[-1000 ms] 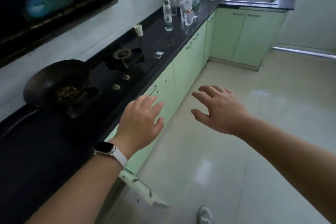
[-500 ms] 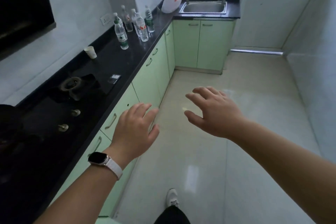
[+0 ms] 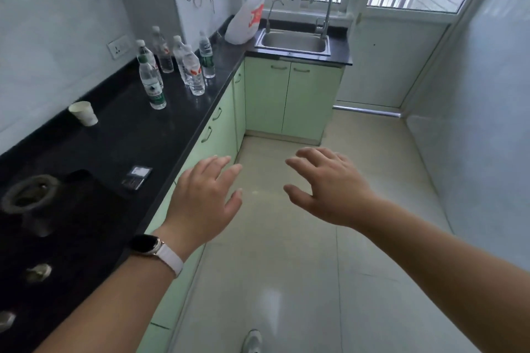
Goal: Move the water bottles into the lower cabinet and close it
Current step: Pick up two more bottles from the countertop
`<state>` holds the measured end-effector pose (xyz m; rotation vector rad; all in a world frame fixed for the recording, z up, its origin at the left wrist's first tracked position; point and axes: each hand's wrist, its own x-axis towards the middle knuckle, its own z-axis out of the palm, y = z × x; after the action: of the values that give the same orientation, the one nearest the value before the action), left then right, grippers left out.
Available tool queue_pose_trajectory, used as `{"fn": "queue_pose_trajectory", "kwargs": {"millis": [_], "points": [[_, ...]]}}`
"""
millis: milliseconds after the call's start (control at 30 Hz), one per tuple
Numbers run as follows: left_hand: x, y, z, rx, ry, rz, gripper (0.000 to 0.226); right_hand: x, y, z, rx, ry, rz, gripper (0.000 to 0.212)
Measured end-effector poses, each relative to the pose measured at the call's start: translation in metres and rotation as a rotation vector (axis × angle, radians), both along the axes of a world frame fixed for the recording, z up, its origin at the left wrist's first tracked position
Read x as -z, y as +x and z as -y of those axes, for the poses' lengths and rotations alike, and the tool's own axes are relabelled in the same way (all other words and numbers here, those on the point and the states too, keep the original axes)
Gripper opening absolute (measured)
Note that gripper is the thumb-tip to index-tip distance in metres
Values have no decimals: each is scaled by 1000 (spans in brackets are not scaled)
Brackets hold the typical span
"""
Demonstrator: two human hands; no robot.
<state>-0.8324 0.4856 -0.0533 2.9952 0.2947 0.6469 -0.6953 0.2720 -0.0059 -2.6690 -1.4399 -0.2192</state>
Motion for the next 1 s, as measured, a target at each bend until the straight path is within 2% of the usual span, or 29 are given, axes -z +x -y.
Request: {"fn": "queue_pose_trajectory", "kwargs": {"millis": [167,467,667,1000], "points": [[7,28,-59,-45,-38,0,46,3,36,-61,-29,-10,20,60],[10,93,-97,-81,-54,-68,48,17,124,-111,-50,34,-32,61],[7,184,-102,-97,9,-80,47,33,218,-124,-86,92,-48,58],[-7,372,-85,-203,10,-97,49,25,407,-123,-187,-16,-66,62]]}}
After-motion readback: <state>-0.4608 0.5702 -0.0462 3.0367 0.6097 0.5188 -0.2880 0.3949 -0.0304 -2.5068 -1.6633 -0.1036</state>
